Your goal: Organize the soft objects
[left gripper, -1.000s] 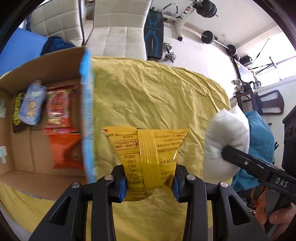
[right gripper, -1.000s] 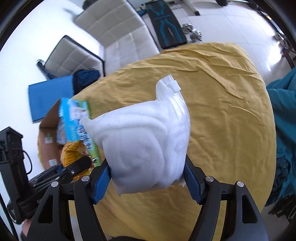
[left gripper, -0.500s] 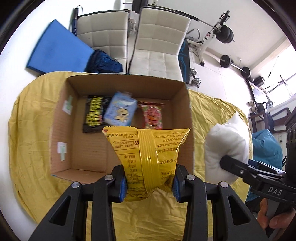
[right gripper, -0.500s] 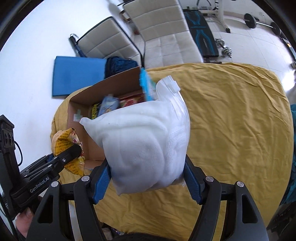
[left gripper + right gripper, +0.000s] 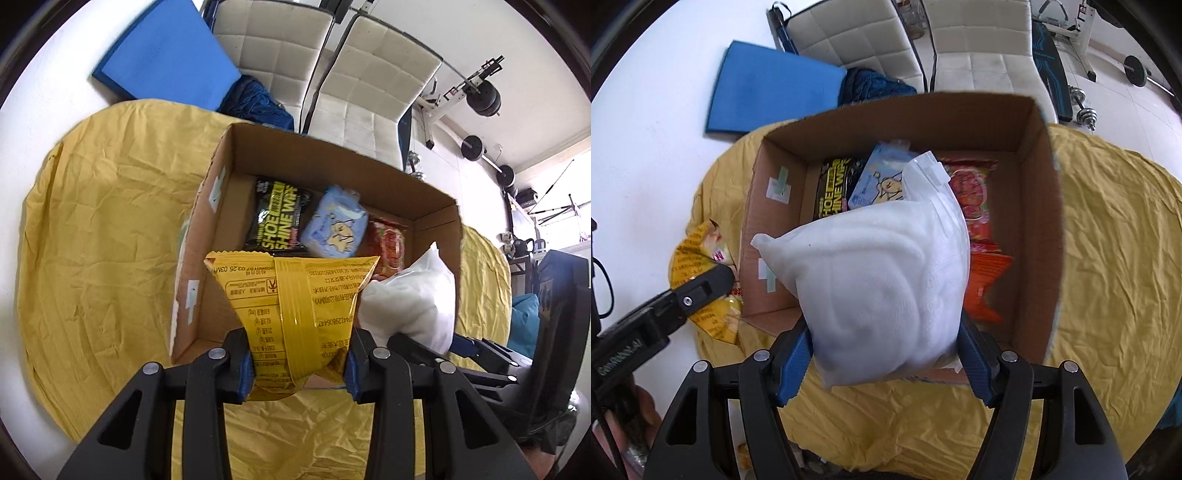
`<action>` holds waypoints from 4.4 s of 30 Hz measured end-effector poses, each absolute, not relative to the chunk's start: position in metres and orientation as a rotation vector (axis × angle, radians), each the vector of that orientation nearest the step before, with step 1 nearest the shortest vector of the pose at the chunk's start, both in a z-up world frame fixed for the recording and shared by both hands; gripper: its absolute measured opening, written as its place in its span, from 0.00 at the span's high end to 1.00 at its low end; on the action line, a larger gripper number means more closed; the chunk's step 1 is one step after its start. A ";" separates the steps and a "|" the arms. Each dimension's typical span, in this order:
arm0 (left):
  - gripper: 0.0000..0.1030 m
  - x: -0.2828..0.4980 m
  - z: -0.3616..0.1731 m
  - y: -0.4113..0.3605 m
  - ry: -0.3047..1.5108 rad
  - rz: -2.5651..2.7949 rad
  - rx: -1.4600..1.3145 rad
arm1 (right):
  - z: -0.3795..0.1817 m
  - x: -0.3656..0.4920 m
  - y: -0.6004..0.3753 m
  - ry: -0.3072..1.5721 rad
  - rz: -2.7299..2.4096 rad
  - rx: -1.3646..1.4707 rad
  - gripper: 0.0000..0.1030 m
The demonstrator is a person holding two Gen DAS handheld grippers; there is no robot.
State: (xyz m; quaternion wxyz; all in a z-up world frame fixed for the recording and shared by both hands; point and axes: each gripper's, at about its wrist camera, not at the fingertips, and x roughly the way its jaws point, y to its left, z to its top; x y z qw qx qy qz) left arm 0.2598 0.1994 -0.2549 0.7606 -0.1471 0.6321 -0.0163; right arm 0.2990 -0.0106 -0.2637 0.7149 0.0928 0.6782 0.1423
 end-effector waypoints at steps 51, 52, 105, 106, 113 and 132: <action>0.54 0.283 -0.345 0.178 1.687 -0.112 -0.152 | -0.355 0.318 0.035 1.594 0.144 0.004 0.18; 0.54 0.281 -0.340 0.175 1.676 -0.110 -0.153 | -0.351 0.317 0.029 1.582 0.136 -0.001 0.18; 0.01 0.093 -0.052 0.154 1.051 -0.019 -0.104 | -0.062 0.119 -0.048 1.094 0.101 0.029 0.00; 0.01 0.090 -0.048 0.154 1.049 -0.023 -0.102 | -0.057 0.114 -0.049 1.085 0.103 0.031 0.00; 0.01 0.067 -0.019 0.147 0.998 -0.039 -0.086 | -0.018 0.077 -0.050 1.022 0.110 0.026 0.00; 0.01 0.054 -0.006 0.138 0.980 -0.030 -0.081 | 0.010 0.060 -0.066 0.964 0.044 0.014 0.00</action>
